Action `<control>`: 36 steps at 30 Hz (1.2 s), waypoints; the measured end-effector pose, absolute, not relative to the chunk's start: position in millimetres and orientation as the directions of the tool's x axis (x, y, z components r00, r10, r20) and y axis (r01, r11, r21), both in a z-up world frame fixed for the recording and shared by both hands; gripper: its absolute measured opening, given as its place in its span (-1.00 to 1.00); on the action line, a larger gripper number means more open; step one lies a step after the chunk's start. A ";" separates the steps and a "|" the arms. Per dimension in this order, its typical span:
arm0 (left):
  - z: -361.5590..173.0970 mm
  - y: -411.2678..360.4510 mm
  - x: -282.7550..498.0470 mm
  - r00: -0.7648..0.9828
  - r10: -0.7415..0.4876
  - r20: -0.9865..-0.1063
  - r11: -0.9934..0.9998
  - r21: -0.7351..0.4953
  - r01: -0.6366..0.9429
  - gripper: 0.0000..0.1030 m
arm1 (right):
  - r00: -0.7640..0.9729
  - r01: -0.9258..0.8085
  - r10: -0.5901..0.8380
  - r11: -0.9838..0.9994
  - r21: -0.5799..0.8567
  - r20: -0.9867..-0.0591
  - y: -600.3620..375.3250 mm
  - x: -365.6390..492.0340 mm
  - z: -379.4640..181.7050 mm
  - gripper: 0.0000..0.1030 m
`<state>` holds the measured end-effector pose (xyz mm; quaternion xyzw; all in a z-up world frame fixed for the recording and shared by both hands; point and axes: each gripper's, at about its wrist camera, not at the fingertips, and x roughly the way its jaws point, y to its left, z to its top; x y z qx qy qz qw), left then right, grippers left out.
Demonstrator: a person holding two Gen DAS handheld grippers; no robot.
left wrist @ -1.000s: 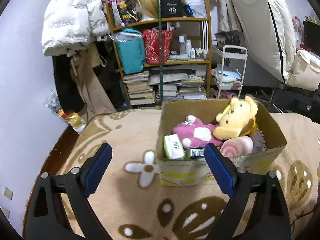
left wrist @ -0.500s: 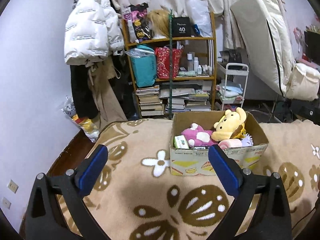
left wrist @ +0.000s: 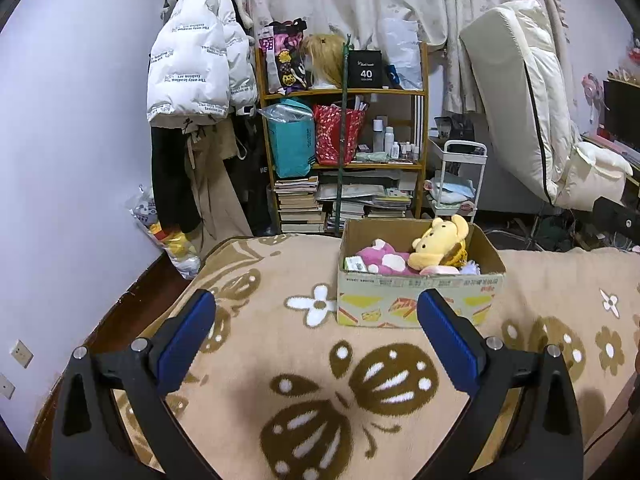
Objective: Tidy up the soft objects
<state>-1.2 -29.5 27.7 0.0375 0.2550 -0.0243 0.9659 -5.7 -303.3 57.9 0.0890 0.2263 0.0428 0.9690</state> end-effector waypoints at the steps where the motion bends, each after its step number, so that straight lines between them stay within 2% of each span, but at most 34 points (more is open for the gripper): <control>1: 27.4 -29.1 -3.7 0.869 -0.031 -0.493 0.996 0.054 0.067 0.93 | 0.894 -0.043 0.124 0.980 0.193 -0.431 -303.2 -7.6 57.8 1.00; 14: 21.7 -18.9 -14.3 0.892 -0.002 -0.451 0.997 0.063 0.034 0.93 | 0.908 -0.027 0.073 0.993 0.115 -0.413 -292.9 -24.1 45.0 1.00; 27: 7.5 -13.9 -1.7 0.883 -0.004 -0.470 0.998 0.050 0.031 0.93 | 0.881 -0.014 0.056 0.996 0.093 -0.470 -290.6 -6.6 28.5 1.00; 36: 6.4 -15.7 0.3 0.886 0.009 -0.463 0.998 0.063 0.023 0.93 | 0.879 -0.009 0.044 0.997 0.076 -0.475 -287.9 -4.2 27.2 1.00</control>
